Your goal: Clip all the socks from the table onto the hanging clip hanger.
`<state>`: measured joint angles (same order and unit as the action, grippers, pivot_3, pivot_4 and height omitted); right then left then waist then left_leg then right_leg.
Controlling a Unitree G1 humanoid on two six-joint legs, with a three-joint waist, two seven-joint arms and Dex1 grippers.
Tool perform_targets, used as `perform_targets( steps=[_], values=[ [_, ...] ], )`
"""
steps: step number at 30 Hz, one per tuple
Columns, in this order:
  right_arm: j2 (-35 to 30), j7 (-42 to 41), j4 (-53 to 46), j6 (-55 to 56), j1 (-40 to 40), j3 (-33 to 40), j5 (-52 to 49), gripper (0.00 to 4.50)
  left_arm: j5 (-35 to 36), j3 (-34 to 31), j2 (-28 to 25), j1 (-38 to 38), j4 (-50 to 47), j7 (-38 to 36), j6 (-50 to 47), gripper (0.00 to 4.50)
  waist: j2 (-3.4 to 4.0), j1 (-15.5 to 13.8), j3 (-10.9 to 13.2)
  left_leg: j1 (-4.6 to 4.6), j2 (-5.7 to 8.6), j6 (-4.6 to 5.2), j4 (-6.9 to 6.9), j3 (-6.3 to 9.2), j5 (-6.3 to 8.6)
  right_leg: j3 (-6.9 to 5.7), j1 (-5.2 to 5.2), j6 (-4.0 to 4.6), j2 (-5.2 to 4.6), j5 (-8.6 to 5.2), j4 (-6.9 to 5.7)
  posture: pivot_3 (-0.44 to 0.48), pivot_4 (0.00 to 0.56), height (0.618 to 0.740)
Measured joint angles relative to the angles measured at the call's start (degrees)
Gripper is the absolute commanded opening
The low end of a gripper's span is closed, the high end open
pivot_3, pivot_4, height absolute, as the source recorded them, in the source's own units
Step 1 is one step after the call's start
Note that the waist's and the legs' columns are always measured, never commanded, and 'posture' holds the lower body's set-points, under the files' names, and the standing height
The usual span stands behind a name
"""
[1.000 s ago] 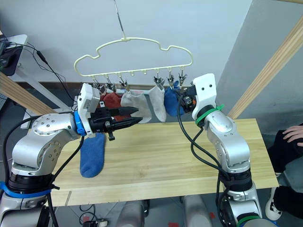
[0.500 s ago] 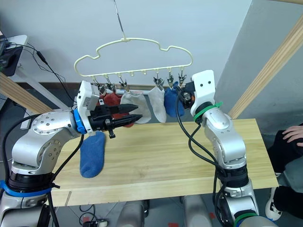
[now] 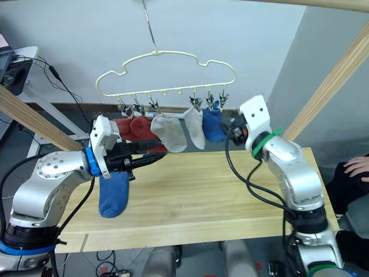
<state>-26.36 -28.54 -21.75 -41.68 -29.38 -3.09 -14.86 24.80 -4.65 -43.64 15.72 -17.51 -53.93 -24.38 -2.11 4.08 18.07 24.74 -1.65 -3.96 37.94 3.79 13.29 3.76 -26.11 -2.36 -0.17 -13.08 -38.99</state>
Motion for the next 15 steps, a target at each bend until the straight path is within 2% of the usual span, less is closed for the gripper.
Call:
perform_targets(
  steps=[6, 9, 15],
  values=[
    [-8.75, -14.23, 0.75, 11.95, 4.65, 0.06, -2.13, 3.03, -2.24, -3.52, -0.99, -8.13, 0.37, -0.45, 5.80, 1.70, -0.03, -0.40, -1.68, -0.20, -0.03, 0.11, 0.02, -0.08, -0.07, 0.04, 0.16, -0.01, 0.04, 0.00, 0.02, 0.020, 0.158, 0.735],
    [-9.66, -18.59, 2.93, 17.95, 6.61, 1.37, -2.40, 3.03, -2.43, -5.33, -0.93, -10.86, 1.87, -0.30, 7.78, 1.70, -0.03, -0.73, -2.25, -0.90, -0.03, 0.11, 0.00, -0.15, -0.06, 0.09, 0.82, -0.15, 0.06, -0.10, 0.10, 0.041, 0.134, 0.735],
    [-8.88, -20.68, 6.65, 25.17, 11.69, 4.71, -3.57, 3.03, -3.89, -6.43, 3.18, -14.68, 2.00, 3.69, 11.76, 1.70, -0.08, -1.64, -5.31, -1.05, -0.04, 0.15, 0.00, -0.32, -0.08, 0.24, 0.99, -0.35, 0.06, -0.10, 0.15, 0.064, 0.089, 0.735]
  ],
)
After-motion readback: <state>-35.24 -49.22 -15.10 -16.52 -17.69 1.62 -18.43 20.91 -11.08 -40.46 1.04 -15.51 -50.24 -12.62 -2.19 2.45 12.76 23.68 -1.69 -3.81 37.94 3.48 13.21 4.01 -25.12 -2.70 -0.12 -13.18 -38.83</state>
